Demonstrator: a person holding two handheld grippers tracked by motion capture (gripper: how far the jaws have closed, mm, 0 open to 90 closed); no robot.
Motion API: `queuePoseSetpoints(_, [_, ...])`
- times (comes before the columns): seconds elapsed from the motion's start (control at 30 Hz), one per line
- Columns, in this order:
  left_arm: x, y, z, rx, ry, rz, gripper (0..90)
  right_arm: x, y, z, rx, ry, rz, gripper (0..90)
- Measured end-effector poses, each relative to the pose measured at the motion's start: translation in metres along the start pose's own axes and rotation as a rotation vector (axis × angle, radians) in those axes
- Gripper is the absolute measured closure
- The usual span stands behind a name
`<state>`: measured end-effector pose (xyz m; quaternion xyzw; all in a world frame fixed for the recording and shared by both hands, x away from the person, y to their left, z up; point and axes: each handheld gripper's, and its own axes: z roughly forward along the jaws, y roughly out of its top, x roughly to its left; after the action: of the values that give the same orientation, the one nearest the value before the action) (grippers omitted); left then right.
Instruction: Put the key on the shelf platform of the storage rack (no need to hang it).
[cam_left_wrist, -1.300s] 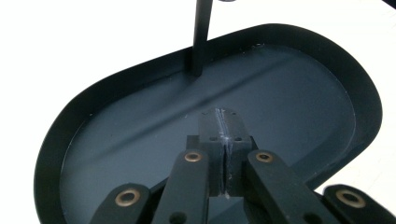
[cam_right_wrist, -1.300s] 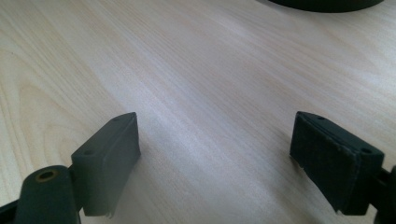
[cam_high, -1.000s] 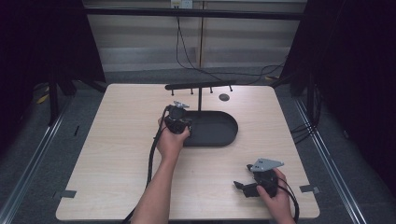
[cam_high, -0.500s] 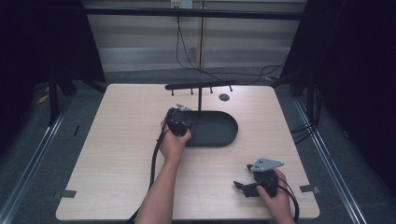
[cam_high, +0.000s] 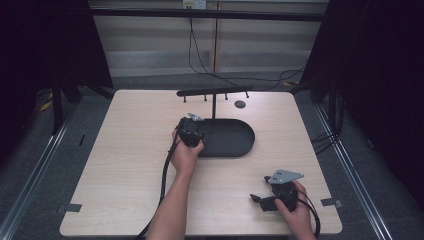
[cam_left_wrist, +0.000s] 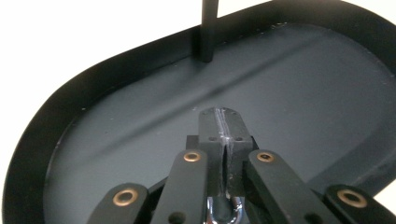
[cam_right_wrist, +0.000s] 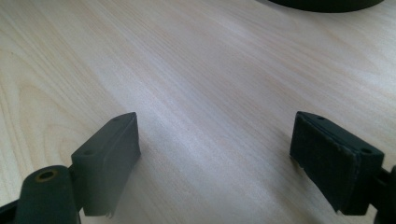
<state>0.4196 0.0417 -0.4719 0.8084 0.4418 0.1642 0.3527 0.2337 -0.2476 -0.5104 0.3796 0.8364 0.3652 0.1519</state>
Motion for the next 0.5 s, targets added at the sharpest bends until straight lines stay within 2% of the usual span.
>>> queuePoseSetpoints(0.13, [0.0019,-0.0025,0.0005,0.005,0.001,-0.010,88.4,0.0000,0.0000,0.0000,0.000,0.000,0.000,15.4])
queuePoseSetpoints(0.23, [0.0022,-0.0030,0.0004,-0.012,0.008,-0.016,86.8,0.0000,0.0000,0.0000,0.000,0.000,0.000,15.4])
queuePoseSetpoints(0.3, [0.0029,-0.0028,-0.0003,-0.007,0.017,-0.005,86.0,0.0000,0.0000,0.0000,0.000,0.000,0.000,15.4])
queuePoseSetpoints(0.5, [0.0037,-0.0031,-0.0019,-0.012,0.009,-0.023,84.0,0.0000,0.0000,0.0000,0.000,0.000,0.000,15.4])
